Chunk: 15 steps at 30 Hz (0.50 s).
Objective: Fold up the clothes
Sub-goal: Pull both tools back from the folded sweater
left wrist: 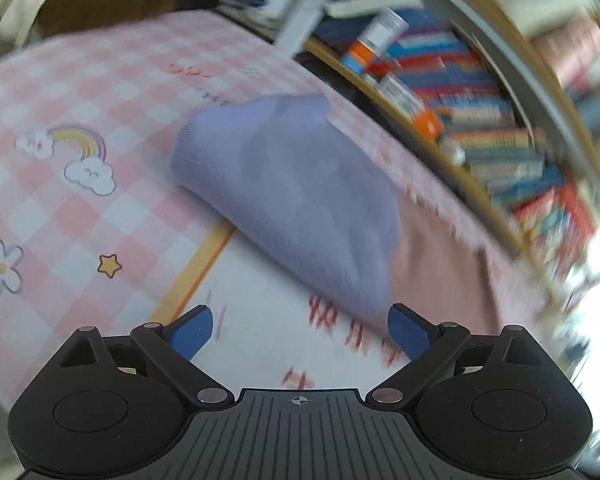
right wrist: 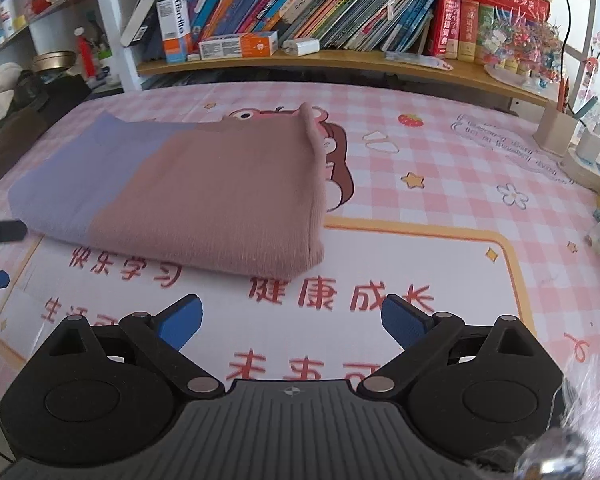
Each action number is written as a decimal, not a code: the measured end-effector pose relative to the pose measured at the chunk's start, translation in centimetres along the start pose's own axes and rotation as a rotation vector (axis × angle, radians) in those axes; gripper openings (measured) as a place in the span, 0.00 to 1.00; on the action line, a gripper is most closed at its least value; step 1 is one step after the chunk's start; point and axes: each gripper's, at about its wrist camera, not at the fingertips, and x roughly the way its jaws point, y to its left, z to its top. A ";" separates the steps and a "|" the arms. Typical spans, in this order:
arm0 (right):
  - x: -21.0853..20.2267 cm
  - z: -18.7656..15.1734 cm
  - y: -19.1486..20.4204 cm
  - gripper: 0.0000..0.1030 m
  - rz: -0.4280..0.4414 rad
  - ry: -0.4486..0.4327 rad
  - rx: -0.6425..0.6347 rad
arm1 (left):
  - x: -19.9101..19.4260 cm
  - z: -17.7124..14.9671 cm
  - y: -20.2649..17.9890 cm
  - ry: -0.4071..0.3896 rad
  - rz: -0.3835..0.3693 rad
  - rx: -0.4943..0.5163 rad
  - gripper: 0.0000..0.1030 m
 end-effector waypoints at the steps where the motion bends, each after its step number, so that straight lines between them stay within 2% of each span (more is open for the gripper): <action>1: 0.1 0.3 0.1 0.94 -0.008 -0.003 0.002 | 0.2 0.5 0.6 -0.007 -0.017 -0.038 0.94; 5: 0.4 1.3 0.3 0.94 -0.037 -0.008 0.018 | 1.4 2.4 2.2 -0.008 -0.065 -0.152 0.94; 15: 2.1 4.1 -0.3 0.94 -0.081 -0.004 0.111 | 4.2 5.3 5.8 0.006 -0.127 -0.407 0.91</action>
